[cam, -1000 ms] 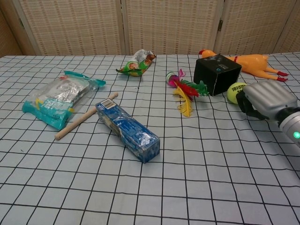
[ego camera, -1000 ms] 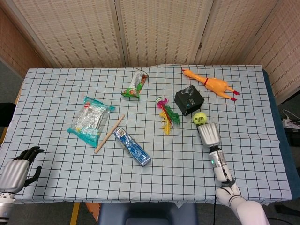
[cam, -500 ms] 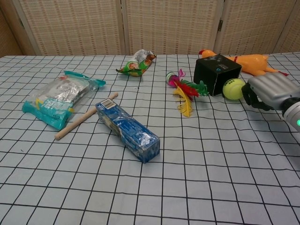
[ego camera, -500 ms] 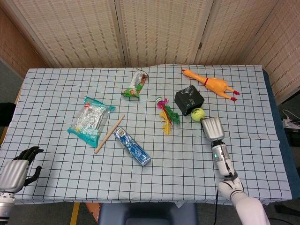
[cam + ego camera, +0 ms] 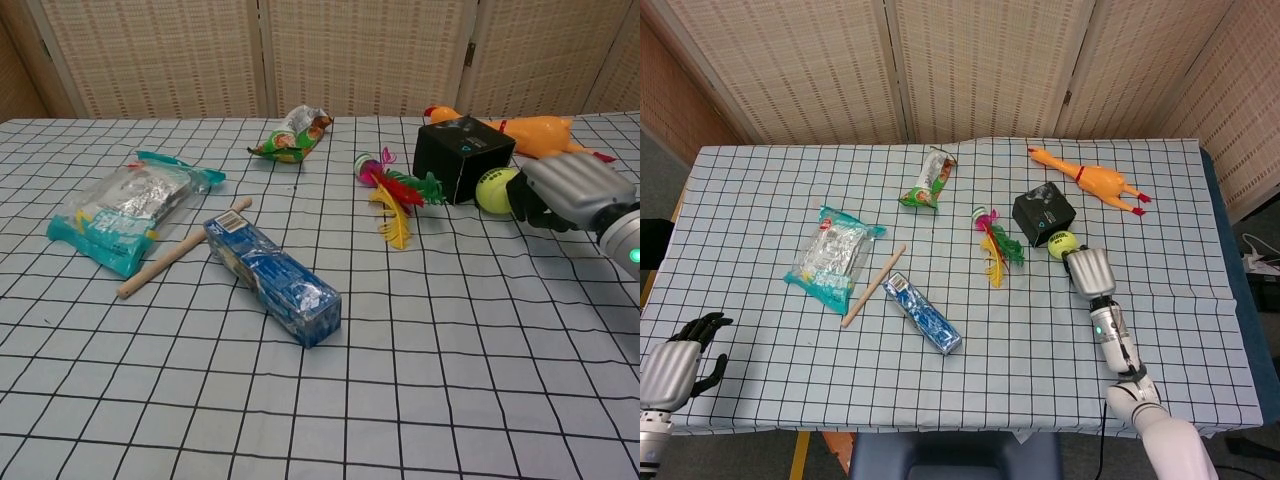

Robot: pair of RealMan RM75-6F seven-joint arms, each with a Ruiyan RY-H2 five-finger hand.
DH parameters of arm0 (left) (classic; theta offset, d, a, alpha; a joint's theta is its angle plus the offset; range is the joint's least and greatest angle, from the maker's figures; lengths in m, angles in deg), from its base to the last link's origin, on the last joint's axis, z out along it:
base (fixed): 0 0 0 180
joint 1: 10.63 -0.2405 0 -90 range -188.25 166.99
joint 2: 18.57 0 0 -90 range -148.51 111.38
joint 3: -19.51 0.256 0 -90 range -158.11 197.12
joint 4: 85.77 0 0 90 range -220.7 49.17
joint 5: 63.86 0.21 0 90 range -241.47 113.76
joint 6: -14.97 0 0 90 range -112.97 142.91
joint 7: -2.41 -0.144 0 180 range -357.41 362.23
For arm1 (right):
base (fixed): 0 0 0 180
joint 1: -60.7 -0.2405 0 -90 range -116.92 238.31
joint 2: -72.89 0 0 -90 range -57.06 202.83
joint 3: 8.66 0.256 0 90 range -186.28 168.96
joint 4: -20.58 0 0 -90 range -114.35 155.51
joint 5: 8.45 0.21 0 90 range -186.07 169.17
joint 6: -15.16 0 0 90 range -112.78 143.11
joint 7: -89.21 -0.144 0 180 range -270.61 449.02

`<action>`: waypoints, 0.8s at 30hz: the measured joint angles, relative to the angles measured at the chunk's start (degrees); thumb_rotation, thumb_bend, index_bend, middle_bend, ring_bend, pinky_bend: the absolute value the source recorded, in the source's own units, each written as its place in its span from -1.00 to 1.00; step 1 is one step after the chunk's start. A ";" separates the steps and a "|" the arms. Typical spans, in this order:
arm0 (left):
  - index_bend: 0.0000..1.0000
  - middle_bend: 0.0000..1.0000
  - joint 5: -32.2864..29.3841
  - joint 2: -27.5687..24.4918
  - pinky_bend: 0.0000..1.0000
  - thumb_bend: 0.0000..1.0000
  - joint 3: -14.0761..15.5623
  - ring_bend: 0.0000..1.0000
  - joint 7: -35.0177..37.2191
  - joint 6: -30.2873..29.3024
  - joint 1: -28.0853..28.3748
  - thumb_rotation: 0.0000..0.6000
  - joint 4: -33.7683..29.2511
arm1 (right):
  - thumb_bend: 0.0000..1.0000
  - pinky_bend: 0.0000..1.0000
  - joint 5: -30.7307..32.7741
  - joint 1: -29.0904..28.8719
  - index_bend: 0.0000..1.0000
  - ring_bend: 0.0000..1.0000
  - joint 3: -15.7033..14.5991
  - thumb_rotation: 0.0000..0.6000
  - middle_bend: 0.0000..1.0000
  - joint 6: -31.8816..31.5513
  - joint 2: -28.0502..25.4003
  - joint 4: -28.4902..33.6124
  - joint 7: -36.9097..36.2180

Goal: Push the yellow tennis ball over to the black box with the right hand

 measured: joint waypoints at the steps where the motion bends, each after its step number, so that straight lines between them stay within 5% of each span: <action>1: -0.53 -0.70 0.05 -0.01 -0.15 0.00 0.01 -0.65 0.07 -0.06 -0.02 1.00 0.04 | 0.00 0.27 -0.05 -0.03 0.20 -0.30 -0.09 1.00 0.00 0.23 -0.03 0.08 -0.19; 5: -0.53 -0.70 0.06 -0.05 -0.15 0.00 0.03 -0.65 0.12 0.00 0.00 1.00 0.06 | -0.08 -0.02 -0.10 -0.15 -0.05 -0.51 -0.29 1.00 -0.27 0.75 -0.19 0.39 -0.66; 13: -0.53 -0.70 0.00 0.00 -0.15 0.00 0.03 -0.65 0.02 0.07 0.02 1.00 0.10 | -0.60 -0.50 -0.12 -0.51 -0.53 -0.89 -0.52 1.00 -0.64 1.80 -0.66 0.94 -1.43; 19: -0.53 -0.70 -0.05 0.04 -0.15 0.00 0.04 -0.65 -0.10 0.11 0.04 1.00 0.11 | -0.82 -0.73 -0.05 -0.87 -0.94 -1.00 -0.62 1.00 -0.88 3.05 -1.01 1.73 -2.43; 24: -0.53 -0.70 0.00 -0.01 -0.15 0.00 0.04 -0.65 -0.02 -0.07 -0.05 1.00 0.06 | -0.90 -0.80 0.05 -1.05 -1.00 -1.00 -0.64 1.00 -0.99 3.64 -1.39 2.79 -3.43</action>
